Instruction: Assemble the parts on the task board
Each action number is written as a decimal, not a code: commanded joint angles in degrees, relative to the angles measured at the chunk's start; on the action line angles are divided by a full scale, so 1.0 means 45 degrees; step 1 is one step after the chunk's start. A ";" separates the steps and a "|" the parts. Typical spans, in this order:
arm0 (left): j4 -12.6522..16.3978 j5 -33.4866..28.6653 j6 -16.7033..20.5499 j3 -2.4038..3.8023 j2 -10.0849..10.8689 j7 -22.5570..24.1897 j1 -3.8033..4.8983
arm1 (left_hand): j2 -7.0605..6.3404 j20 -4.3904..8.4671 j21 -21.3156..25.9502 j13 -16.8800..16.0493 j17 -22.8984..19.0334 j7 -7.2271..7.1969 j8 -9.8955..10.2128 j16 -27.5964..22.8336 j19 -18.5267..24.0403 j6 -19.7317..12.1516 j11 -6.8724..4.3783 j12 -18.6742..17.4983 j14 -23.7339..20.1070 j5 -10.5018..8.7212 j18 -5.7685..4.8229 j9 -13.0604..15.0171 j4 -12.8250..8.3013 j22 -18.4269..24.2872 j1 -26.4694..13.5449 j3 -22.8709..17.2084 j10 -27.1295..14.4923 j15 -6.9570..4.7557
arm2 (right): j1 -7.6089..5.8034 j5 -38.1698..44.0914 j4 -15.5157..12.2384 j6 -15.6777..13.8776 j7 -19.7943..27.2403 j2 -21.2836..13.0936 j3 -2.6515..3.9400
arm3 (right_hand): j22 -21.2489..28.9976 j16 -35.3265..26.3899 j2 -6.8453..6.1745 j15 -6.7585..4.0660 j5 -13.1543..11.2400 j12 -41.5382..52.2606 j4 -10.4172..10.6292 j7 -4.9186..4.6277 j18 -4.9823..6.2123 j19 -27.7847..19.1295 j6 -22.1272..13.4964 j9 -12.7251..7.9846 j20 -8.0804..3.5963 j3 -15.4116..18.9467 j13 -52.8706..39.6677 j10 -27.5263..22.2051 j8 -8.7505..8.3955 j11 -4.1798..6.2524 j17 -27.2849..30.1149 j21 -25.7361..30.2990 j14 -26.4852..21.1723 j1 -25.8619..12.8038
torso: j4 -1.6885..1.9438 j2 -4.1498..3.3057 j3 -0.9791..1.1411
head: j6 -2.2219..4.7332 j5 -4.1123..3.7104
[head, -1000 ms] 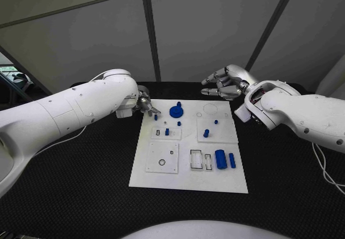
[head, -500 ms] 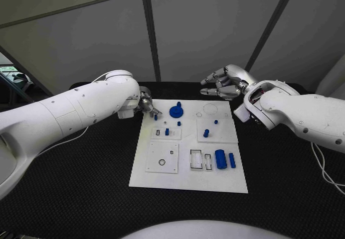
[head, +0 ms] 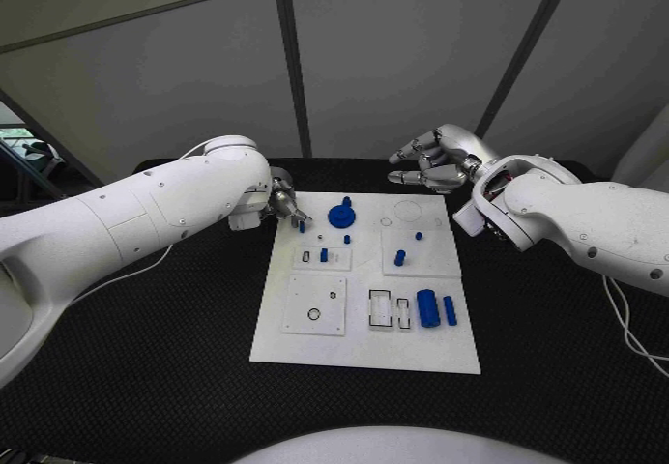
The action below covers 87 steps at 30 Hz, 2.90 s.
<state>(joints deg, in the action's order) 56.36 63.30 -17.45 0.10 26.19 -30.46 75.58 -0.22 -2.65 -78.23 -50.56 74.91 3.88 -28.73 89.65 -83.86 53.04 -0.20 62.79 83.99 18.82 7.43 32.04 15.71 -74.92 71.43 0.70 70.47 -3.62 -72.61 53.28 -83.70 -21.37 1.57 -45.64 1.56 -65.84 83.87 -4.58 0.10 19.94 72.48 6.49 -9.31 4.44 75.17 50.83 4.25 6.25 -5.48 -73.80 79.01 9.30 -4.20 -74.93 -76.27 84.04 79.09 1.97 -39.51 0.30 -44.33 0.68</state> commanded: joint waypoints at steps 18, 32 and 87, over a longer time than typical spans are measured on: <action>-0.0031 -0.0385 -0.0152 0.0004 0.0024 0.0156 0.0009 | 0.0373 0.0167 -0.0152 -0.0025 0.3261 -0.0196 -0.0236 0.0001 -0.0352 0.0229 -0.0191 0.0086 0.1305 -0.0023 -0.0988 0.0122 -0.0281 -0.0672 0.0796 -0.0201 0.0142 -0.0174 | -0.0021 -0.0008 0.0005 0.0063 0.0053 -0.0002 0.0007 | -0.0002 -0.0060 0.0084 -0.0079 0.0040 -0.0058 0.0041 0.0016 0.0146 -0.0005 -0.0018 -0.0019 -0.0052 -0.0033 0.0011 -0.0025 0.0071 0.0033 -0.0959 0.0075 0.0771 -0.0036 | 0.0005 0.0002 -0.0002 | -0.0059 0.0022; 0.0112 -0.1388 -0.0001 0.0005 0.0239 0.0358 0.0009 | 0.0778 0.0214 -0.0139 0.0278 0.3258 -0.0146 -0.0229 -0.0002 -0.0347 -0.0037 -0.0220 -0.0259 0.1304 -0.2443 -0.0995 0.0221 -0.1258 -0.0758 0.2210 -0.3460 0.0159 -0.0164 | -0.0022 -0.0015 0.0030 0.0061 0.0067 -0.0003 0.0007 | -0.0007 -0.0052 0.0094 -0.0080 0.0048 -0.0048 0.0049 0.0016 0.0144 0.0002 -0.0019 -0.0020 -0.0052 -0.0039 0.0004 -0.0017 0.0078 0.0033 -0.0976 0.0075 0.0777 -0.0042 | 0.0004 0.0004 -0.0005 | -0.0071 0.0018; 0.5600 0.0363 0.2618 -0.0023 0.3324 0.0175 -0.0932 | -0.1650 0.0317 -0.0268 0.0164 0.3295 -0.0331 -0.1230 0.0028 -0.0501 0.0079 -0.0364 -0.0194 0.1316 -0.1311 -0.1044 0.1001 -0.2751 -0.1090 -0.0231 -0.8802 0.0859 -0.0320 | -0.0016 0.0087 0.0189 0.0081 0.0087 -0.0023 0.0005 | -0.0007 -0.0052 0.0094 -0.0080 0.0048 -0.0048 0.0049 0.0016 0.0144 0.0002 -0.0019 -0.0020 -0.0052 -0.0039 0.0004 -0.0017 0.0078 0.0033 -0.0976 0.0075 0.0777 -0.0042 | -0.0001 -0.0013 0.0003 | -0.0185 0.0088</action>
<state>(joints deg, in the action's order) 81.55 63.13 -4.54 -0.04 41.24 -29.14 71.33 -7.50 -1.64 -79.22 -49.88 74.91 2.74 -34.03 89.65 -84.03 53.36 -1.82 62.13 83.95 12.64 7.44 36.51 10.73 -74.91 70.91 -31.16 73.78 -4.81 -72.60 53.44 -82.77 -21.28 1.64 -45.74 1.55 -65.85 83.87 -4.58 0.10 19.93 72.48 6.49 -9.30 4.44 75.17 50.83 4.25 6.25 -5.48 -73.81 79.01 9.30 -4.20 -74.90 -76.27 84.04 79.09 1.92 -39.57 0.32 -45.12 1.12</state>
